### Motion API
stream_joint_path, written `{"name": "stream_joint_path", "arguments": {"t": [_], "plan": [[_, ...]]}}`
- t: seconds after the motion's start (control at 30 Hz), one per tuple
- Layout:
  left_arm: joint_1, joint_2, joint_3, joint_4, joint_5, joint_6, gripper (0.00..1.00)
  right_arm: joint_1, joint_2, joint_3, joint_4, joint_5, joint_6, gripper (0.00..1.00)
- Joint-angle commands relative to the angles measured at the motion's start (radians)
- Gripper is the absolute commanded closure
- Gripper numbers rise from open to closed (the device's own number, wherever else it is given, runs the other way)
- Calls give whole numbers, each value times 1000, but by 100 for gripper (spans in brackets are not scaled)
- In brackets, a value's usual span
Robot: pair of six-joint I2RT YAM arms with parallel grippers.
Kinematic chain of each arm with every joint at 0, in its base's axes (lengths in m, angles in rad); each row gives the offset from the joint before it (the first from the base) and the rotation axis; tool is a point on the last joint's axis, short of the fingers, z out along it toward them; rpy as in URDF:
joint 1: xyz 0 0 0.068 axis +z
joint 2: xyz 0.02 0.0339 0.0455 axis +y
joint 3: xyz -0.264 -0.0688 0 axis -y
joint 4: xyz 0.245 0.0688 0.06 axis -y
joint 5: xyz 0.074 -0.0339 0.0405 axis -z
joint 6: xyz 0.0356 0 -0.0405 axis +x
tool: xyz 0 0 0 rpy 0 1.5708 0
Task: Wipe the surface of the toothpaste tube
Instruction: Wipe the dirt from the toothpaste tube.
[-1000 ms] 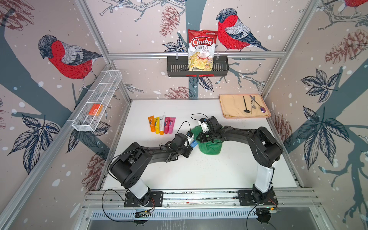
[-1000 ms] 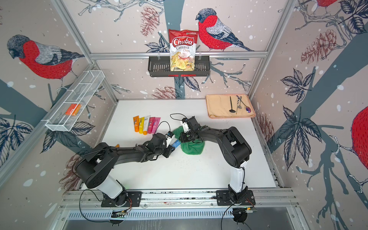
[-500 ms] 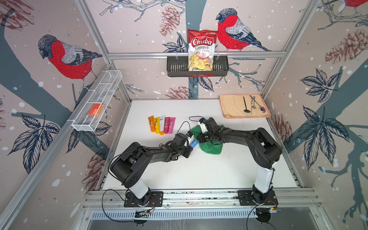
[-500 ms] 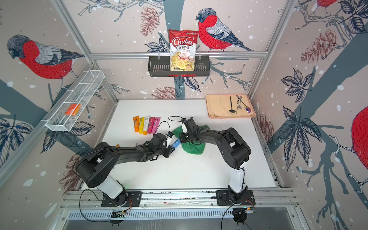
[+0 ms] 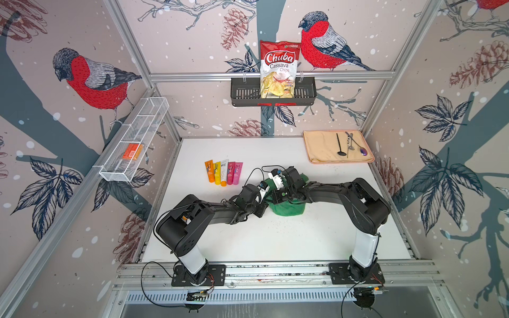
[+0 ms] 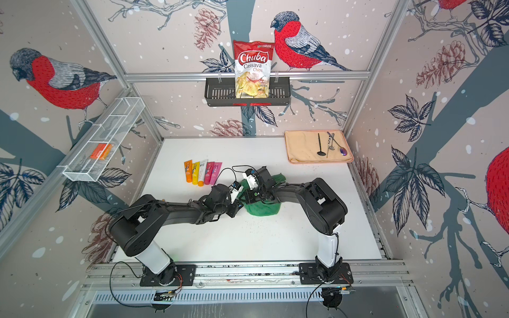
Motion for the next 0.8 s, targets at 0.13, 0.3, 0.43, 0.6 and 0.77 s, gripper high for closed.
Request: {"name": "stream_joint_path", "arguments": {"t": [0.13,0.3,0.43,0.6,0.77], "plan": [[1,1,0,54,11,25,89,-39,-3,7,-157,178,-26,100],[1,6,4,52,11,25,90,-57,-10,26,-222,295,-36,100],[0,10,7,49,13,25,90,-64,-2,59,-275,381,-42,100],[1,11,5,52,13,24,91,-67,-3,75,-302,472,-36,100],[0,9,5,53,13,24,91,-64,-8,84,-324,527,-35,100]]}}
